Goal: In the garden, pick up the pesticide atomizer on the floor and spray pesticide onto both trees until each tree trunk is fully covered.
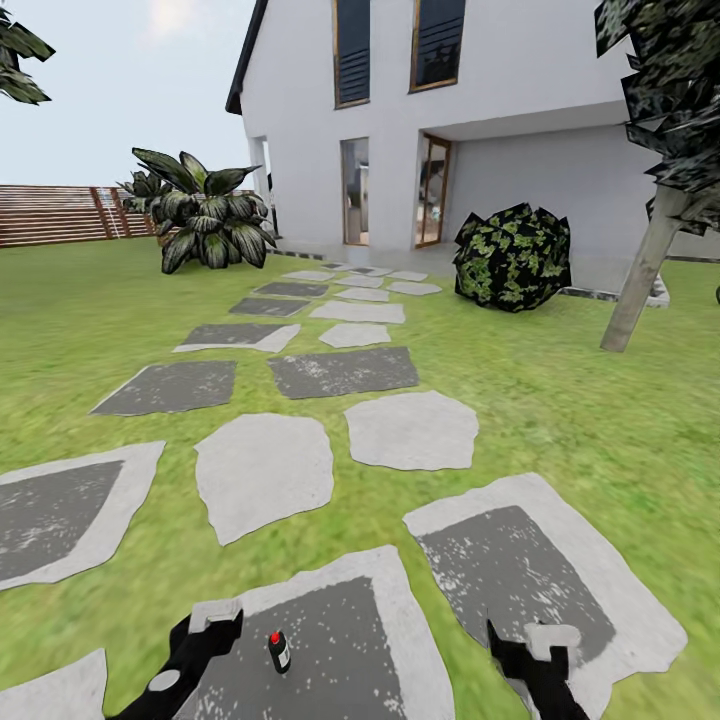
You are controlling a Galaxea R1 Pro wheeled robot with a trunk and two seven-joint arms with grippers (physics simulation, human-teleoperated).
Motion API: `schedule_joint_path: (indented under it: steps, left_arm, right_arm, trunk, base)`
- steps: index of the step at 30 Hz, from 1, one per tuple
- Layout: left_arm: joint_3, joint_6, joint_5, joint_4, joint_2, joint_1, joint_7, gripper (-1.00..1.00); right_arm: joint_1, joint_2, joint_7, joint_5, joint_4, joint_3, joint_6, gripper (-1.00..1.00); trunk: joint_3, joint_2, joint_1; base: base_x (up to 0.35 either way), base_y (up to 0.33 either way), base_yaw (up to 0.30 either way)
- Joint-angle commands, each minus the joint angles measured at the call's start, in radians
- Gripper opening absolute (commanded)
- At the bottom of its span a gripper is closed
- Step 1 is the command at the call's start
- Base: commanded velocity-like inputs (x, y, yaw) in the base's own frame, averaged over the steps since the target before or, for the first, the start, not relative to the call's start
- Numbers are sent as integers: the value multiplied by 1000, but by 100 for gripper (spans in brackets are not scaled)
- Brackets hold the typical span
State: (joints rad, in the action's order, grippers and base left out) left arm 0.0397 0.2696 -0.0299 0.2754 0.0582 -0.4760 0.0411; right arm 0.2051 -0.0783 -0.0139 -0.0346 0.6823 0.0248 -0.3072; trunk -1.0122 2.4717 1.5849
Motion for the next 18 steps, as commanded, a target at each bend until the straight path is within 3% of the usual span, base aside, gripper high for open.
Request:
schedule_joint_path:
  steps: [1, 4, 10, 18]
  left_arm:
    - [1, 3, -1, 0, 1, 1, 0, 100]
    - [3, 4, 0, 4, 2, 5, -1, 100]
    - [1, 5, 3, 8, 1, 6, -3, 100]
    - [-1, 6, 3, 8, 1, 6, -4, 100]
  right_arm:
    - [26, -6, -7, -5, 4, -1, 38, 100]
    - [58, -16, -12, -6, 7, -3, 102, 100]
    - [69, -18, -12, -7, 8, -2, 124, 100]
    - [69, -17, -12, -7, 8, -2, 126, 100]
  trunk:
    - [-1, 0, 0]
    - [-1, 0, 0]
    - [-1, 0, 0]
    - [-1, 0, 0]
  base:
    - [0, 0, 0]
    - [0, 0, 0]
    - [0, 0, -19]
    - [0, 0, -249]
